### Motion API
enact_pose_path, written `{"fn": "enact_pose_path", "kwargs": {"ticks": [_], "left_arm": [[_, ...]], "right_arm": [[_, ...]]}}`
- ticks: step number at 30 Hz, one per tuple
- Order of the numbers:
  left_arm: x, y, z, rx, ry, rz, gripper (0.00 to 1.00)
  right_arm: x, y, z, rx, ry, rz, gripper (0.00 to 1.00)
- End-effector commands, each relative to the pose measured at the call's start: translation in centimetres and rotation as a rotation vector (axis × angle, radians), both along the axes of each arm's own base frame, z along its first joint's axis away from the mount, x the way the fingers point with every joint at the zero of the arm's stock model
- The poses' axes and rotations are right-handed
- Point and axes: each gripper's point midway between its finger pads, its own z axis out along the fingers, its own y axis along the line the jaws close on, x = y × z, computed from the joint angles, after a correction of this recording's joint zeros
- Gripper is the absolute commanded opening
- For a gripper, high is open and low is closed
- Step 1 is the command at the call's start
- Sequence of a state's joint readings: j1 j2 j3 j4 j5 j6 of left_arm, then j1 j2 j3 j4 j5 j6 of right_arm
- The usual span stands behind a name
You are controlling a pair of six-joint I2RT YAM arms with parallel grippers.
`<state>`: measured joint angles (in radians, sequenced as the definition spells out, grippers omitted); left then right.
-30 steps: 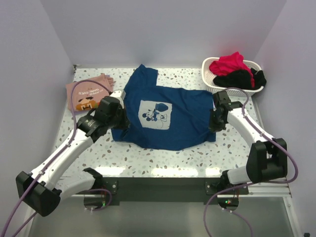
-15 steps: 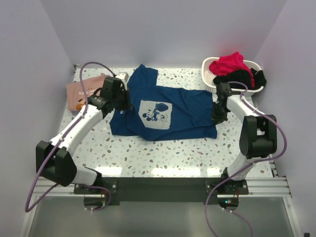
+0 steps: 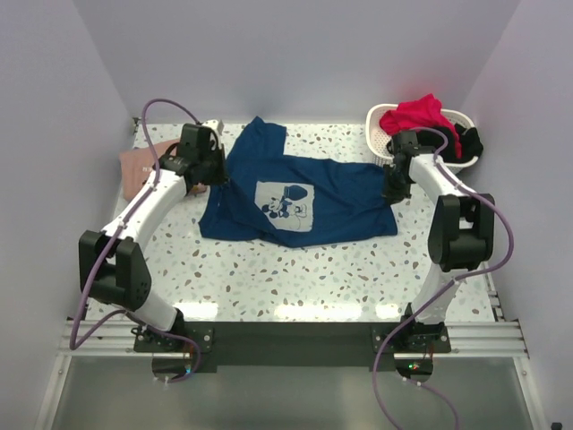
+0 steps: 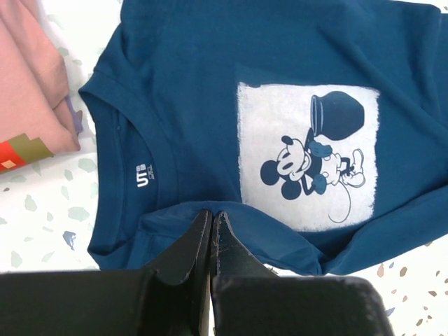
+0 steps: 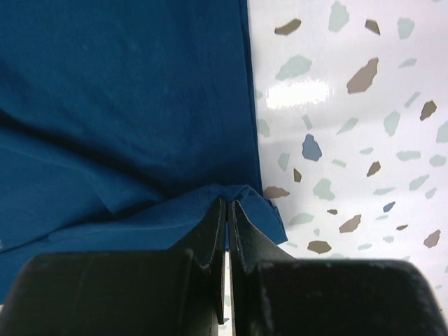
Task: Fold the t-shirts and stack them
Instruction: Fold the tshirt
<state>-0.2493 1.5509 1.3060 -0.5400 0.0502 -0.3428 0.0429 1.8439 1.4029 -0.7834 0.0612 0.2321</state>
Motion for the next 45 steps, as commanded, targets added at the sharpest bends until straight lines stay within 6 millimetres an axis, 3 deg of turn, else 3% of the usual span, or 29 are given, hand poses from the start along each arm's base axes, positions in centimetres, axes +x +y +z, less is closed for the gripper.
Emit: {"fn": "enact_pose_path", "kwargs": {"ticks": [1, 7, 15, 24, 45], "left_arm": [[1.9, 0.4, 2.5, -0.004, -0.080, -0.015, 0.00], [3.1, 0.9, 2.9, -0.008, -0.085, -0.014, 0.00], [4.1, 1.9, 3.5, 0.000, -0.092, 0.000, 0.00], [3.3, 3.4, 3.4, 0.025, -0.078, 0.017, 0.00], [2.0, 6.5, 1.5, 0.069, -0.027, 0.065, 0.00]], "right_arm": [[1.5, -0.6, 1.1, -0.016, -0.026, 0.005, 0.00], [2.9, -0.5, 1.1, -0.011, -0.025, 0.010, 0.00], [3.3, -1.0, 1.5, -0.041, -0.029, 0.001, 0.00], [1.8, -1.6, 2.1, -0.060, -0.044, -0.008, 0.00], [1.5, -2.6, 2.4, -0.090, -0.045, -0.022, 0.00]]}}
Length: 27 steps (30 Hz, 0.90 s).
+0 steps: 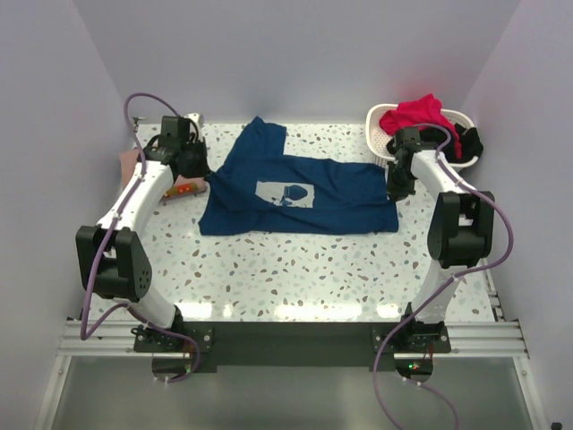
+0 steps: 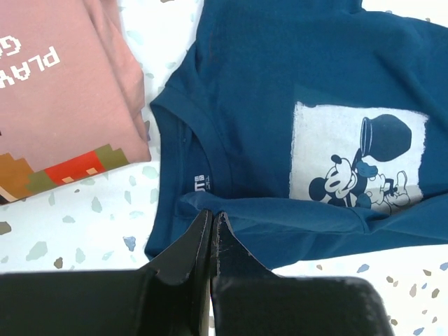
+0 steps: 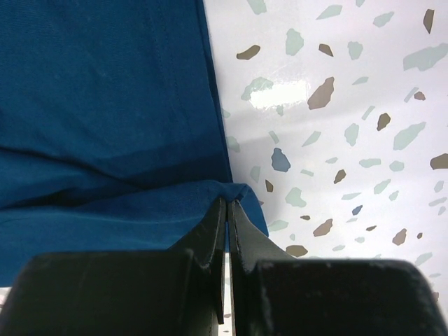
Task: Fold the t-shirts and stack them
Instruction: Fold the tshirt
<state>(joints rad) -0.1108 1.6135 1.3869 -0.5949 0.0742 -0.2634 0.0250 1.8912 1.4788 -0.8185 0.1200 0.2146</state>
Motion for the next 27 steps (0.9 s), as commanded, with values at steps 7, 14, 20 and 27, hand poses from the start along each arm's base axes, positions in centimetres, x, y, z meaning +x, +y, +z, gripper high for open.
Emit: {"fn": "enact_pose_path", "kwargs": {"ticks": [7, 14, 20, 27], "left_arm": [[0.1, 2.3, 0.8, 0.021, -0.038, 0.024, 0.00], [1.0, 2.3, 0.7, 0.012, -0.038, 0.018, 0.00], [2.0, 2.0, 0.0, 0.002, -0.024, -0.001, 0.00], [4.4, 1.4, 0.0, -0.019, -0.033, -0.025, 0.00]], "right_arm": [[0.8, -0.7, 2.0, -0.020, -0.057, 0.000, 0.00], [2.1, -0.5, 2.0, -0.012, -0.063, 0.005, 0.00], [2.8, -0.4, 1.3, -0.003, -0.054, 0.008, 0.00], [3.5, -0.2, 0.8, 0.005, -0.047, 0.013, 0.00]]}}
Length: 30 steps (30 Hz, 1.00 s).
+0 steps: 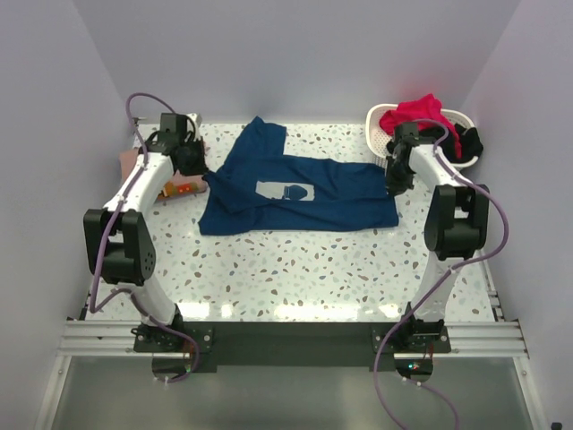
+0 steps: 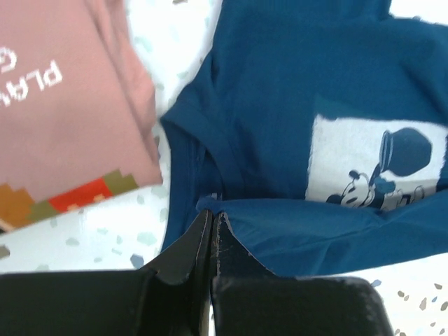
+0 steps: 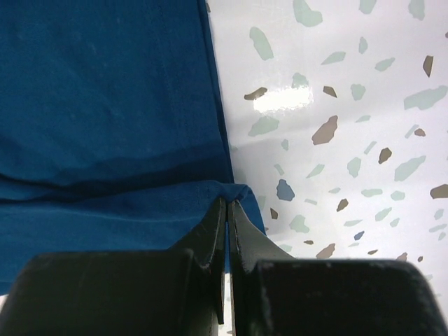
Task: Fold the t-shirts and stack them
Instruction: Fold the tshirt
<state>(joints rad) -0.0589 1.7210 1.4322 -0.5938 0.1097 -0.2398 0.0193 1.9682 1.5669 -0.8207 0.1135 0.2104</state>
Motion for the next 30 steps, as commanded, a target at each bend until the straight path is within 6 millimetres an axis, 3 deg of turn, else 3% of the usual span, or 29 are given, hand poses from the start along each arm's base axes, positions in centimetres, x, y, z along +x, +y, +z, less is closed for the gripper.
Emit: {"fn": "enact_pose_path", "kwargs": {"ticks": [1, 4, 5, 7, 8, 10, 11, 12, 13, 15, 16, 17, 19, 20, 21, 23, 27, 30], "left_arm": [[2.9, -0.6, 2.8, -0.029, -0.093, -0.049, 0.00], [4.8, -1.2, 3.7, -0.057, -0.109, -0.073, 0.00], [5.6, -1.5, 3.0, -0.065, -0.097, -0.081, 0.00], [7.5, -2.5, 5.0, -0.110, -0.151, -0.112, 0.00], [8.4, -2.9, 4.7, -0.125, -0.155, -0.125, 0.13], [9.9, -3.5, 6.4, -0.155, -0.207, -0.143, 0.49], [10.1, -3.5, 7.0, -0.157, -0.229, -0.139, 0.79], [10.0, -3.4, 7.4, -0.159, -0.243, -0.125, 1.00], [10.4, -3.1, 8.2, -0.145, -0.291, -0.112, 1.00], [8.6, -2.4, 8.5, -0.124, -0.315, -0.076, 1.00], [8.4, -1.7, 8.9, -0.100, -0.348, -0.042, 1.00], [6.3, -1.1, 8.0, -0.089, -0.329, -0.018, 1.00], [4.6, -0.6, 7.2, -0.085, -0.334, 0.025, 1.00], [2.2, -0.2, 5.5, -0.078, -0.302, 0.045, 1.00], [1.1, 0.1, 4.7, -0.078, -0.291, 0.066, 1.00], [-1.8, 1.0, 2.6, -0.056, -0.259, 0.110, 1.00], [-5.1, 2.0, 0.1, -0.021, -0.221, 0.161, 1.00], [-6.6, 2.2, -2.1, -0.014, -0.168, 0.171, 0.93]], "right_arm": [[1.7, -0.1, 1.4, 0.000, -0.047, 0.012, 0.00], [2.3, 0.0, 1.7, 0.007, -0.054, 0.015, 0.00], [2.5, 0.1, 1.5, 0.012, -0.052, 0.015, 0.00], [3.0, 0.3, 1.7, 0.023, -0.061, 0.018, 0.00], [3.1, 0.7, 1.8, 0.042, -0.065, 0.025, 0.01], [3.3, 1.0, 1.9, 0.060, -0.074, 0.032, 0.25], [3.4, 1.3, 2.1, 0.077, -0.083, 0.039, 0.38], [3.3, 1.4, 3.0, 0.080, -0.107, 0.040, 0.54], [3.0, 1.5, 2.7, 0.083, -0.109, 0.044, 0.61], [2.5, 1.5, 4.2, 0.085, -0.154, 0.050, 0.70], [1.7, 1.5, 3.6, 0.086, -0.150, 0.047, 0.71], [1.2, 1.6, 3.7, 0.096, -0.157, 0.037, 0.72], [-0.5, 1.9, 3.2, 0.135, -0.173, 0.017, 0.73], [-1.1, 2.2, 2.8, 0.166, -0.173, -0.002, 0.73], [-1.7, 2.9, 2.8, 0.206, -0.177, 0.003, 0.73], [-3.0, 1.7, 2.1, 0.223, -0.192, -0.045, 0.73], [-4.4, 0.7, 1.2, 0.252, -0.180, -0.076, 0.72], [-5.0, 0.7, 0.3, 0.295, -0.170, -0.090, 0.71]]}}
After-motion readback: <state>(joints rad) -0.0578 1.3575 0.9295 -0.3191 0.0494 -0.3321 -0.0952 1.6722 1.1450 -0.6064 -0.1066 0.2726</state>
